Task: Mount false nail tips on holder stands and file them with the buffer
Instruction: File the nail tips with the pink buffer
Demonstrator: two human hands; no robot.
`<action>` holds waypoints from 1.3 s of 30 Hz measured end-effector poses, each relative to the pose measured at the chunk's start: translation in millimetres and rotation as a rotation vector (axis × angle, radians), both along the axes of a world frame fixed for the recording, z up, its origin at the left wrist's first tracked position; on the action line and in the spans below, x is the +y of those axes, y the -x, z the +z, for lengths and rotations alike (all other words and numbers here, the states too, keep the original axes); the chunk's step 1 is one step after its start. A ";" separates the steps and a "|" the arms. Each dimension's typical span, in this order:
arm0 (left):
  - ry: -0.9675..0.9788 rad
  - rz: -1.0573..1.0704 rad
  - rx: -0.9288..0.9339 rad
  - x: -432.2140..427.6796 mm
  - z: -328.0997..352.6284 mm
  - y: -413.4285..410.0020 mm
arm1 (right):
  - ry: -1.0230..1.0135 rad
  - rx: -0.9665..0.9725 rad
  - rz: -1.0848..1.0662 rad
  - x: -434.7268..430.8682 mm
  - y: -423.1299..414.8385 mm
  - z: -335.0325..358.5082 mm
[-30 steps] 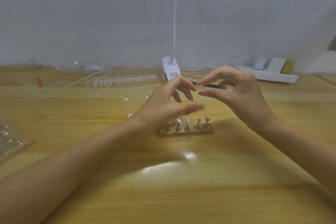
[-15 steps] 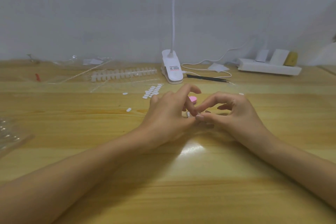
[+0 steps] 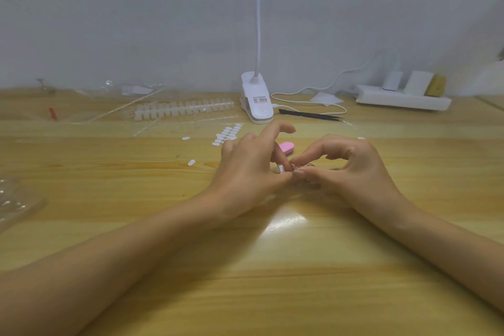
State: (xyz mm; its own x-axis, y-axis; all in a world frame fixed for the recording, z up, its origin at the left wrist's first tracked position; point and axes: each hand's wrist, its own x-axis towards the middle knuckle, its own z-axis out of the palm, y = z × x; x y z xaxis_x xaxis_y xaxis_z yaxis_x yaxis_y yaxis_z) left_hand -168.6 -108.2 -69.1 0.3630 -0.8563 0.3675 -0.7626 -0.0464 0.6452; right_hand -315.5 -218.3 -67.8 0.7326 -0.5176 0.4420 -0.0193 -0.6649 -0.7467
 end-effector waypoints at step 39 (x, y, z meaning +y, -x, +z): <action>-0.348 -0.322 -0.132 3.2 26.3 -77.1 | -0.332 -0.038 0.048 -17.6 -6.7 -1.9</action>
